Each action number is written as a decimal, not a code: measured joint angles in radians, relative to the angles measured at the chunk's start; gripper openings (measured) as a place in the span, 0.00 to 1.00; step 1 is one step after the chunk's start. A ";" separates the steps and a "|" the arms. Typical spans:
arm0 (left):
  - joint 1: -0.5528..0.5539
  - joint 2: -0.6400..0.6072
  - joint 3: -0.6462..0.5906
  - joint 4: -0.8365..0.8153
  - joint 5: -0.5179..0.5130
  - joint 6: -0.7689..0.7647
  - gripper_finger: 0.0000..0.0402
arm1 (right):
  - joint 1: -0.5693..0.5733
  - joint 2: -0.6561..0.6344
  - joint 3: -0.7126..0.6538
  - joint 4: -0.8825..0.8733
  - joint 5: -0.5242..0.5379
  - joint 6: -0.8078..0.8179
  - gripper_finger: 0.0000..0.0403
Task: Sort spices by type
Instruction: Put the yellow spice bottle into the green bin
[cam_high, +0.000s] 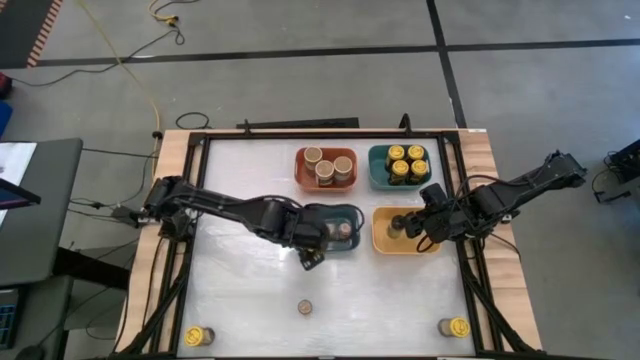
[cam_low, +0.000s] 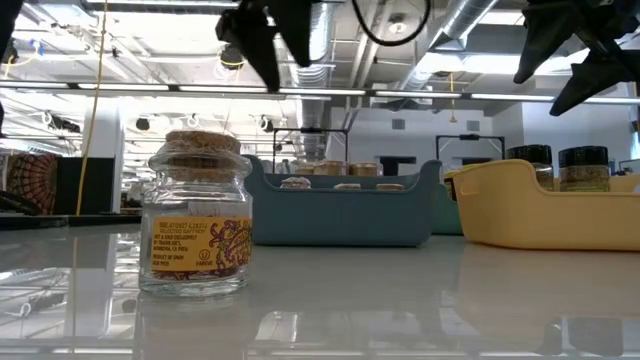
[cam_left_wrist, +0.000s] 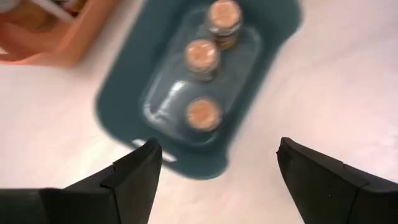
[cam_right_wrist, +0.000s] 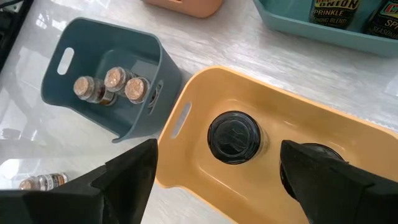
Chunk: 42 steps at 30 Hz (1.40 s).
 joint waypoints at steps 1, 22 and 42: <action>-0.007 0.000 0.000 -0.017 -0.017 -0.001 0.76 | 0.000 0.000 0.000 0.000 0.000 0.000 0.91; -0.274 -0.149 -0.347 0.162 -0.087 0.014 0.76 | 0.009 0.126 0.001 0.335 -0.004 -0.132 0.91; -0.389 -0.558 -0.854 0.641 -0.090 0.055 0.76 | 0.089 0.687 0.588 -0.280 -0.310 -0.136 0.84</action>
